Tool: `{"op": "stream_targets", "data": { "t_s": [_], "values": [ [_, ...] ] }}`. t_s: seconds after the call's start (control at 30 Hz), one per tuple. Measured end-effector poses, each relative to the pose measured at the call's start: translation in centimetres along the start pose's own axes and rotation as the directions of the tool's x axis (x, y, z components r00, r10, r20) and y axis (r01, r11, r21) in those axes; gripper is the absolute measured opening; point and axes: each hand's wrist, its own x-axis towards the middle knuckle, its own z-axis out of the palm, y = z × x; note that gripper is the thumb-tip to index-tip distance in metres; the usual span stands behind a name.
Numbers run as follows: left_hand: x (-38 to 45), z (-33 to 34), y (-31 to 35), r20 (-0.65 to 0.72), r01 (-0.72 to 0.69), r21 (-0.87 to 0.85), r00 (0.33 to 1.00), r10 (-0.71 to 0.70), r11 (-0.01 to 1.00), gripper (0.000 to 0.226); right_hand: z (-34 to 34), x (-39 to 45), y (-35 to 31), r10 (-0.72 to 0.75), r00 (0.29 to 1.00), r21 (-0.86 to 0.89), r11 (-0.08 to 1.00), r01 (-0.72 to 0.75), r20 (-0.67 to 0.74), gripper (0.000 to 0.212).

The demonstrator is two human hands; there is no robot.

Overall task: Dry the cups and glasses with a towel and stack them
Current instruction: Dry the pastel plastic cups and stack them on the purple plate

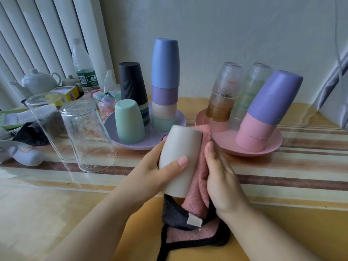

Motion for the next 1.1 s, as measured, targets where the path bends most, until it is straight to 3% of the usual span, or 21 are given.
{"op": "stream_targets", "data": {
  "t_s": [0.07, 0.1, 0.23, 0.33, 0.47, 0.63, 0.8, 0.9, 1.1],
  "values": [
    [-0.2, 0.0, 0.0, -0.002, -0.018, -0.088, 1.000, 0.018, 0.996, 0.036, 0.1, 0.1, 0.8, 0.084, 0.996, 0.040, 0.996, -0.085, 0.026, 0.090],
    [-0.1, -0.1, -0.1, -0.039, -0.032, -0.110, 0.999, 0.028, 0.993, 0.039, 0.2, 0.1, 1.0, 0.109, 0.994, 0.040, 0.993, -0.111, 0.031, 0.090],
    [0.2, -0.5, -0.2, -0.260, -0.099, -0.084, 0.963, 0.075, 0.991, 0.051, 0.7, 0.3, 1.3, 0.142, 0.989, -0.098, 0.986, -0.138, 0.031, 0.021],
    [0.3, -1.3, 0.2, -0.424, -0.111, 0.144, 0.891, 0.163, 0.983, 0.055, 0.2, 0.8, 1.5, 0.054, 0.997, -0.254, 0.966, -0.040, 0.048, 0.023],
    [0.8, -2.5, 0.1, -0.591, -0.022, 0.373, 0.765, 0.256, 0.927, 0.075, -0.5, 1.1, 1.7, -0.065, 0.997, -0.410, 0.909, 0.075, 0.039, 0.035],
    [2.2, -3.4, 1.9, -0.603, 0.100, 0.606, 0.705, 0.373, 0.789, 0.067, -0.6, 0.9, 1.9, -0.052, 0.998, -0.427, 0.902, 0.063, 0.037, 0.037],
    [4.1, -4.7, 5.4, -0.630, 0.092, 0.657, 0.612, 0.478, 0.748, 0.068, -0.7, 0.9, 1.9, -0.048, 0.998, -0.410, 0.910, 0.056, 0.029, 0.038],
    [5.9, -5.8, 7.4, -0.678, 0.131, 0.611, 0.595, 0.431, 0.781, 0.062, -0.7, 1.0, 2.1, -0.048, 0.998, -0.393, 0.918, 0.055, 0.029, 0.037],
    [9.0, -6.9, 7.1, -0.733, 0.244, 0.481, 0.640, 0.233, 0.842, 0.060, -0.9, 1.2, 2.5, -0.061, 0.997, -0.385, 0.920, 0.070, 0.035, 0.038]
  ]
}}
